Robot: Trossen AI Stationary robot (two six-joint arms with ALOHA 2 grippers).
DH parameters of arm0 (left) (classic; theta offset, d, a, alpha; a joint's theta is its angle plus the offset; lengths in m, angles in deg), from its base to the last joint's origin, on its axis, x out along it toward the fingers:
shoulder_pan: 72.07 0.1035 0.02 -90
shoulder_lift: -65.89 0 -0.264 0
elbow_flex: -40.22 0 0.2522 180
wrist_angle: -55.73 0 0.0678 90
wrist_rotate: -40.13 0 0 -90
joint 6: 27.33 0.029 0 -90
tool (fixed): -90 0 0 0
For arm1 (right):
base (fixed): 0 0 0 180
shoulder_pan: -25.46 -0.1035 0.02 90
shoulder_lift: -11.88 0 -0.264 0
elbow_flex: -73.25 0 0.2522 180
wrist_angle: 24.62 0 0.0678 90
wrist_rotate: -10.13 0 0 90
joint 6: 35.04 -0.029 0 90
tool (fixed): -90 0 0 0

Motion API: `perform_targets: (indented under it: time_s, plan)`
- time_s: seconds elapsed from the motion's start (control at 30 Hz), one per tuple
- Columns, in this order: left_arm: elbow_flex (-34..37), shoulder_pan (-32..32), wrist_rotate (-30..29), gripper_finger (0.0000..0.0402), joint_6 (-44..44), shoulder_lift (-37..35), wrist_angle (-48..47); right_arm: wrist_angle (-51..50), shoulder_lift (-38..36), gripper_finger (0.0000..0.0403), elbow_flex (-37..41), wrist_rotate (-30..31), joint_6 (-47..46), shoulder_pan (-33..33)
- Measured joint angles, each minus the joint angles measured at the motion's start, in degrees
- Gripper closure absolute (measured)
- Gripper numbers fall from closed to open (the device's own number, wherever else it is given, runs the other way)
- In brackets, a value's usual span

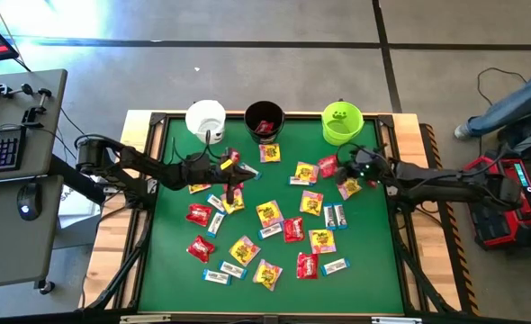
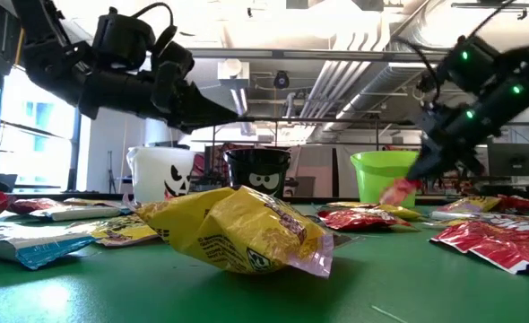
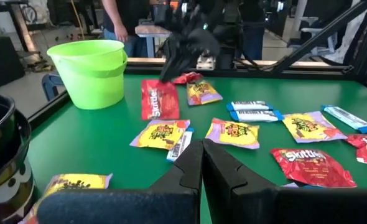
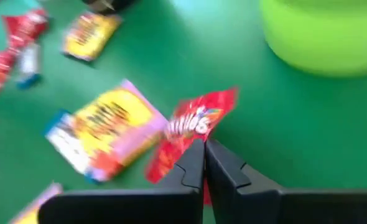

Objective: Sort candy by brand, put in halloween buckets
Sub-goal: Put the red candy into the black bucket

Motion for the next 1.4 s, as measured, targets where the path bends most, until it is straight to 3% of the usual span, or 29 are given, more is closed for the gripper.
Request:
perform_targets:
  time_s: [0.3,0.63,0.73,0.83,0.97,1.07,1.27,1.4]
  plan:
    - [0.1,0.0,0.0,0.0401,-0.1,0.0,0.8,-2.0,0.1,0.0403,-6.8,2.8,4.4,-4.3]
    - [0.1,0.0,0.0,0.0401,-0.1,0.0,0.7,-3.0,0.1,0.0399,-8.4,3.2,3.9,-6.1]
    - [0.1,0.0,0.0,0.0401,-0.1,0.0,0.7,-5.8,0.2,0.0374,-8.4,2.5,3.9,-7.2]
    - [0.1,0.0,0.0,0.0401,-0.1,0.0,0.7,-7.7,1.3,0.0324,-8.4,1.6,5.4,-10.1]
    - [0.1,0.0,0.0,0.0401,-0.1,0.0,0.7,-8.3,5.1,0.0258,-8.4,1.7,12.9,-15.7]
    - [0.1,0.0,-0.1,0.0401,-0.1,0.0,0.6,-8.3,8.8,0.0235,-8.4,3.5,15.6,-18.9]
    - [0.0,0.0,0.0,0.0401,0.2,0.0,0.6,-6.8,16.0,0.0256,-8.4,10.0,16.8,-21.8]
    - [0.0,0.0,0.0,0.0401,0.2,0.0,0.5,-3.5,19.4,0.0279,-8.4,8.9,18.7,-21.8]
